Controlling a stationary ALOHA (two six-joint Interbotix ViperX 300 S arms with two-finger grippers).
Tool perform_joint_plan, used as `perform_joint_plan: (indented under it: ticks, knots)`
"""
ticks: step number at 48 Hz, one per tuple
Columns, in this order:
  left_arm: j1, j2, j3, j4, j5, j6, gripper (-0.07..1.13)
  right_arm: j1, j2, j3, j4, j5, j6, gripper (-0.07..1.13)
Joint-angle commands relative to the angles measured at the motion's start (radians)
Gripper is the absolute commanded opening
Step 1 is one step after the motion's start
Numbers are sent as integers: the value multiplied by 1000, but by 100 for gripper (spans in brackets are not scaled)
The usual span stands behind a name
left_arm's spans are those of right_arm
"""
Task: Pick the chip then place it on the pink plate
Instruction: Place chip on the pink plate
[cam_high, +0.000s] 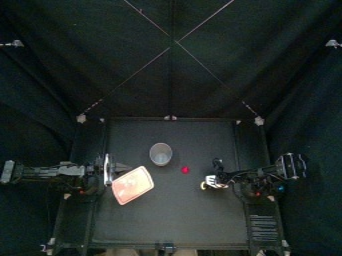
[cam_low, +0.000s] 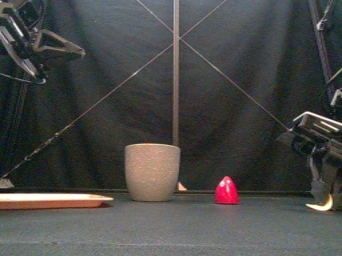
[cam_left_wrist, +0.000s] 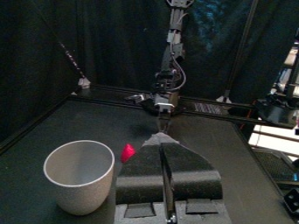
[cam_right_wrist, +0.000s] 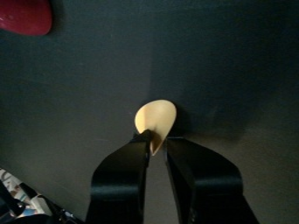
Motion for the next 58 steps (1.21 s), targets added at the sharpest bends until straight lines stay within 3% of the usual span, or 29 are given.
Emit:
perform_joint_plan:
  ticks: [1, 7, 23, 41, 51, 58]
  knots:
    - [3, 2, -11, 3, -3, 2, -2, 2, -8, -34, -35, -3, 0, 50]
    - [9, 2, -9, 3, 0, 2, -2, 3, -21, -103, -109, -3, -8, 50]
    - [15, 3, -8, 5, 0, 3, -2, 14, 66, -434, -446, -25, 0, 50]
    - [15, 2, -11, 2, -2, 0, -2, 26, 488, -844, -549, -204, -14, 50]
    - [14, 2, -11, 2, 0, 0, -2, 31, 669, -1062, -658, -216, -6, 50]
    - [14, 2, -12, 3, 0, 0, -2, 25, 746, -1155, -684, -213, -11, 50]
